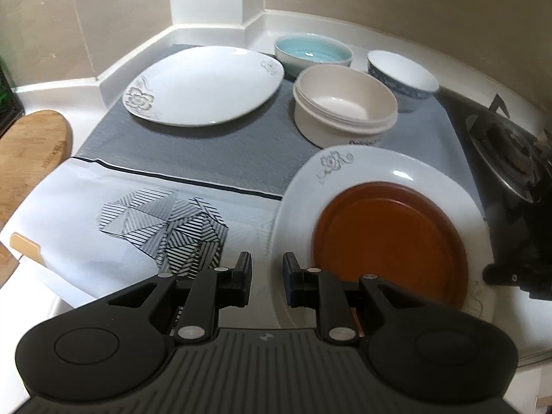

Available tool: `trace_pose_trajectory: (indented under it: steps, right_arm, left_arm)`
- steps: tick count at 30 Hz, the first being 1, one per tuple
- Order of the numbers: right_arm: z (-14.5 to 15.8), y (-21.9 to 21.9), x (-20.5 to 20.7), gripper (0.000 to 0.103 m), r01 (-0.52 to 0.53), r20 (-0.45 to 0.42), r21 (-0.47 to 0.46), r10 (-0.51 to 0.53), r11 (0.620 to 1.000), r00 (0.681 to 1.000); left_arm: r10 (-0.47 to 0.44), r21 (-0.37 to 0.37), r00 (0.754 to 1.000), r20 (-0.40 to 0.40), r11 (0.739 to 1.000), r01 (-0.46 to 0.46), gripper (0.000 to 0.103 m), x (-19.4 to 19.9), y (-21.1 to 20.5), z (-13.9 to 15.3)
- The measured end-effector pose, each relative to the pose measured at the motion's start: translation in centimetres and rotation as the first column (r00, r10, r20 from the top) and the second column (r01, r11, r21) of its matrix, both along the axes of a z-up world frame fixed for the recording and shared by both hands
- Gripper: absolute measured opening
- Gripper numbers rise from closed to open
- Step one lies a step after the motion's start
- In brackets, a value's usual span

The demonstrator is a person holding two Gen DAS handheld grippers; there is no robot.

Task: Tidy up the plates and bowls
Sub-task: 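Move the left tool to the white oval flower plate on the mat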

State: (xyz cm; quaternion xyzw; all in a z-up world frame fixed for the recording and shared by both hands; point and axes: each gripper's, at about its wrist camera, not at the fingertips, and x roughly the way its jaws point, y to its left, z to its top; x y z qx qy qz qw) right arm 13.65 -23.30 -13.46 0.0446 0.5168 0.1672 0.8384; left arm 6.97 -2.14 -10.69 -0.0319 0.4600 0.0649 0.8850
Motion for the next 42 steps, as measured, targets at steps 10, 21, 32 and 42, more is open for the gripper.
trace_pose_trajectory:
  steps: [10, 21, 32, 42]
  right_arm:
    - [1.4, -1.2, -0.6, 0.023, 0.073, 0.073, 0.016, -0.074, 0.997, 0.995]
    - [4.5, 0.9, 0.5, 0.023, 0.097, 0.19, 0.062, -0.107, 0.993, 0.976]
    - [6.0, 7.2, 2.3, 0.023, 0.12, 0.184, 0.003, -0.119, 0.993, 0.976]
    - [7.1, 10.7, 2.8, 0.023, 0.177, 0.176, -0.107, -0.156, 0.978, 0.972]
  left_arm:
    - [0.074, -0.012, 0.997, 0.03, 0.997, -0.073, 0.022, -1.3, 2.2, 1.5]
    - [0.219, -0.117, 0.972, 0.088, 0.971, -0.208, 0.022, 0.8, 10.0, 1.6]
    - [0.347, -0.302, 0.933, 0.094, 0.903, -0.305, 0.055, 8.0, 20.1, 0.7]
    - [0.357, -0.453, 0.932, 0.063, 0.842, -0.292, 0.062, 13.6, 22.8, -1.9]
